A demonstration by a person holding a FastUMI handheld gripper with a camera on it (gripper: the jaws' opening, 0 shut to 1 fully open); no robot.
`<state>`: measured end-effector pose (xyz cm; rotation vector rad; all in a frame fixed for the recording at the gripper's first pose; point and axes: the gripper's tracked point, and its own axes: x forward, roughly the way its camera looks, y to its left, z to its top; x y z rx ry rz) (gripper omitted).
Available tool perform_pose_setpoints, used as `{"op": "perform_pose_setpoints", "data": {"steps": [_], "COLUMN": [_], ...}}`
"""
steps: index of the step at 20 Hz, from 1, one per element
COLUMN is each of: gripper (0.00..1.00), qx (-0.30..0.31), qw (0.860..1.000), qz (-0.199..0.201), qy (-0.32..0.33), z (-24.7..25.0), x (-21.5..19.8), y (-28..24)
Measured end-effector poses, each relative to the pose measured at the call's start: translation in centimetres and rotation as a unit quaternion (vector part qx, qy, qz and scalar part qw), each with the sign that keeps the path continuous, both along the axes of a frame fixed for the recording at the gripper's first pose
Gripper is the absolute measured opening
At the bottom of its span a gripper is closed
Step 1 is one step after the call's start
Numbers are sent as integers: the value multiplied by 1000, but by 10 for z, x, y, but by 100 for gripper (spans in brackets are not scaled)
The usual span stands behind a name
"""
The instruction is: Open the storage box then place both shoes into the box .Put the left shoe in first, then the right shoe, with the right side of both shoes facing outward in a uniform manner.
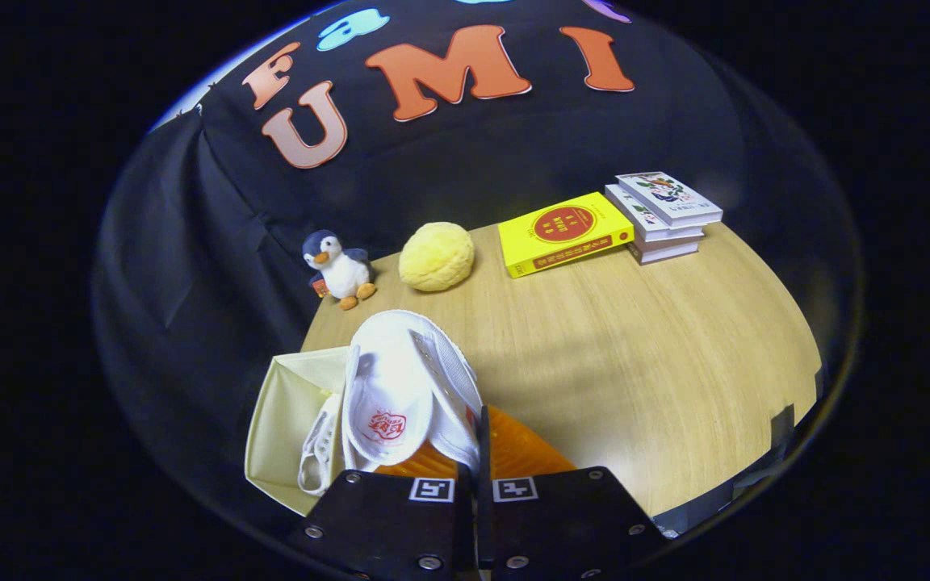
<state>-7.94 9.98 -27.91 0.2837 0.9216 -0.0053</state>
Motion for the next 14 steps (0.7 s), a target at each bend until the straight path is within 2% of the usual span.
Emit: {"op": "perform_pose_setpoints", "data": {"steps": [7, 14], "gripper": [3, 3], "qx": [21, -7], "qw": [999, 998], "qz": [18, 0], "qy": [19, 55], "z": [-4, -41], "x": [11, 2], "y": [99, 159]}}
